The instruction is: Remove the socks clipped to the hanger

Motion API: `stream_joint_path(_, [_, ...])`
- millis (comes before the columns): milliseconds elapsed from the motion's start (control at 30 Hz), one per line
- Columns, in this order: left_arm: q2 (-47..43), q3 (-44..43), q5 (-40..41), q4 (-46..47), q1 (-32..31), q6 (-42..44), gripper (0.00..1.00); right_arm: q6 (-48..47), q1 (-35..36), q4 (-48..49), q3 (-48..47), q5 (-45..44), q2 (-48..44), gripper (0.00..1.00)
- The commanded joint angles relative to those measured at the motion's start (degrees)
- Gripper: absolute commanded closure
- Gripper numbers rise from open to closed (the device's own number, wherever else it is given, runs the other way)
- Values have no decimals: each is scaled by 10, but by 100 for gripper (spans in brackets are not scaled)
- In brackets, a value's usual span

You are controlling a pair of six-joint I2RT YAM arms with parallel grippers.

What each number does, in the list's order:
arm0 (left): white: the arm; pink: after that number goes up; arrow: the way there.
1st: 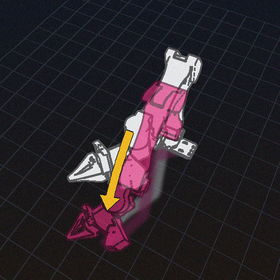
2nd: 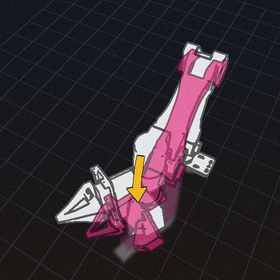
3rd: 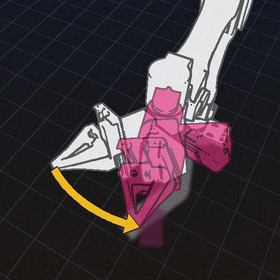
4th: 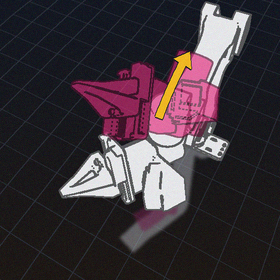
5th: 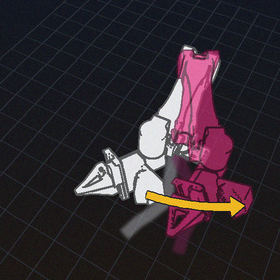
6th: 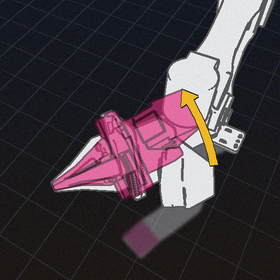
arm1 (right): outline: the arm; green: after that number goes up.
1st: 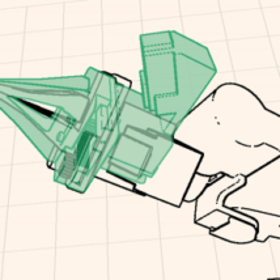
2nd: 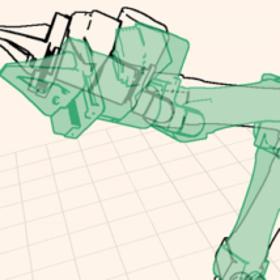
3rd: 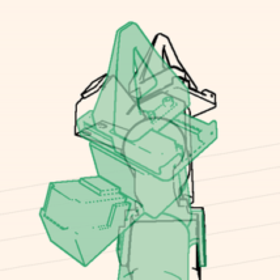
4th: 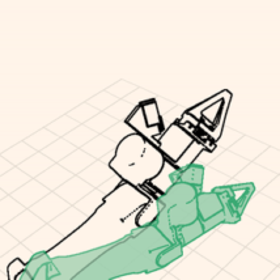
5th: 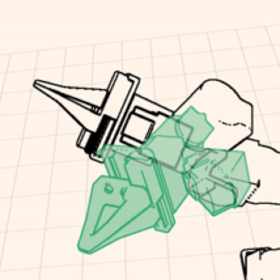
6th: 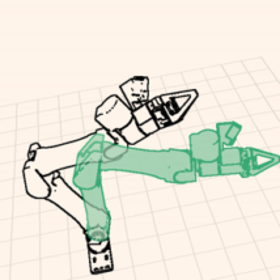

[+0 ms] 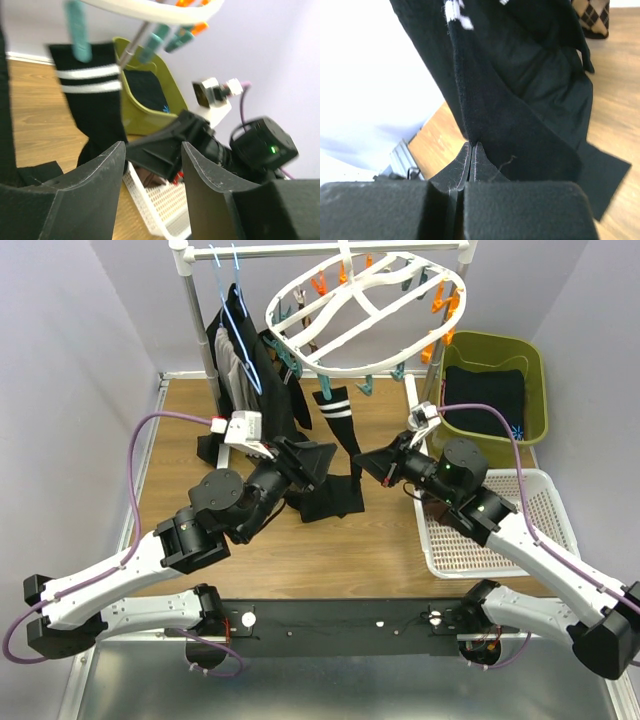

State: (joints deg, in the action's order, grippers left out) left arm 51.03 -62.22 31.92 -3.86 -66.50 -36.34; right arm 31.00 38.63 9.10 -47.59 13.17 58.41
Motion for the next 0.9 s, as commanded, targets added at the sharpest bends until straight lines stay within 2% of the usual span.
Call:
stream_joint_path(0, [-8,-18,120,14,-1,-58,41,-18,2,-88,-41,28,-30,99])
stream_joint_path(233, [10,-26,156,65,-1,-37,38,-31,1,-164,-86,48,-48,99])
stream_joint_path(367, [30,-28,151,97,8,-30,33,-35,1,-200,-98,48,-57,99])
stream_joint_path(467, [55,-41,92,112,50,-39,32,-38,1,-214,-105,46,-65,99])
stream_joint_path(600, [90,-46,-73,123,146,-84,33,-42,1,-233,-113,34,-74,99])
stream_joint_path(667, [97,-30,-126,154,188,-75,35,-44,0,-239,-115,34,-79,99])
stream_joint_path(700, [101,-23,-174,189,197,-72,35,-44,0,-240,-116,35,-80,99])
stream_joint_path(867, [108,5,-247,257,225,-34,34,-52,0,-254,-121,34,-85,99])
